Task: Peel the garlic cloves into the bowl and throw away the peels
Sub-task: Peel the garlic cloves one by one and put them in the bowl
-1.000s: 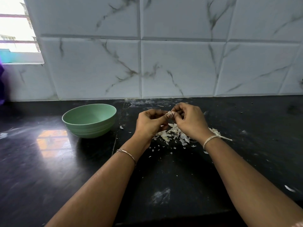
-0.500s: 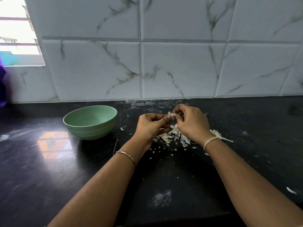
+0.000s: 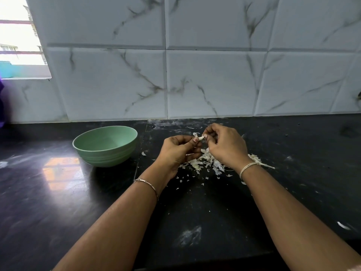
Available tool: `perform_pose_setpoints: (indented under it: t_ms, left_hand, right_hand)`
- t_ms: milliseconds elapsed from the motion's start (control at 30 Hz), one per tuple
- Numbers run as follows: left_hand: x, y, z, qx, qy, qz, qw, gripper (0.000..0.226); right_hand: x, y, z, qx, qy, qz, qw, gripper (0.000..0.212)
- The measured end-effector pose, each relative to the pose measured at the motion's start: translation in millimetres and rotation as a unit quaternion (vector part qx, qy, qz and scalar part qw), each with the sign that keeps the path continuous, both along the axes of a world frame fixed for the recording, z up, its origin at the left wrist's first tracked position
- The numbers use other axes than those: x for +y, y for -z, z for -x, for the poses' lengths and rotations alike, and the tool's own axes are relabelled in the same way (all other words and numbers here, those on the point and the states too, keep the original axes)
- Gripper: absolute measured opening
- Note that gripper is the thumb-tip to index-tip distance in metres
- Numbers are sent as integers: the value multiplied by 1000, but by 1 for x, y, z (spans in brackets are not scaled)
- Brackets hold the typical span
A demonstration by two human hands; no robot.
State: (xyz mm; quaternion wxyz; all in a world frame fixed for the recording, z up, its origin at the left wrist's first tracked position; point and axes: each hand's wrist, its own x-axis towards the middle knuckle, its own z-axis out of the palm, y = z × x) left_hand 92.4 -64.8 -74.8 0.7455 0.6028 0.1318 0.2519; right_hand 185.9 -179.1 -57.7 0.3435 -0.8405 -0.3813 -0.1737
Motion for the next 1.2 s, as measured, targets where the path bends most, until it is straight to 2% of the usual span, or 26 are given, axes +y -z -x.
perform_pose_setpoints:
  t_ms: [133, 300, 367, 467, 567, 733, 867, 1067, 1200]
  left_hand:
    - [-1, -1, 1, -7, -9, -18, 1000, 9]
    - [-4, -5, -1, -44, -36, -22, 998, 7]
    - [-3, -5, -1, -42, -45, -45, 997, 6]
    - [-2, -3, -2, -18, -73, -106, 991, 6]
    - [-2, -2, -3, -6, -86, -116, 990, 8]
    - [-3, -4, -3, -3, -77, -107, 991, 10]
    - [-3, -2, -4, -1, -74, -111, 991, 5]
    - [-3, 1, -4, 17, -101, -190, 976, 8]
    - [-4, 1, -5, 25, -101, -207, 973, 11]
  right_hand:
    - [2, 0, -2, 28, -2, -2, 1000, 12]
    - [7, 2, -5, 208, -82, -90, 970, 22]
    - [6, 3, -4, 248, -100, -112, 957, 22]
    - [1, 2, -7, 144, -57, -60, 986, 14]
    - [-5, -1, -11, 74, -36, 19, 996, 22]
    - [-9, -2, -11, 18, 18, 1, 1000, 6]
    - [-9, -2, -11, 27, 11, -34, 999, 25]
    - [-3, 1, -14, 120, -90, -72, 986, 25]
    - [-2, -2, -9, 179, -135, -112, 968, 12]
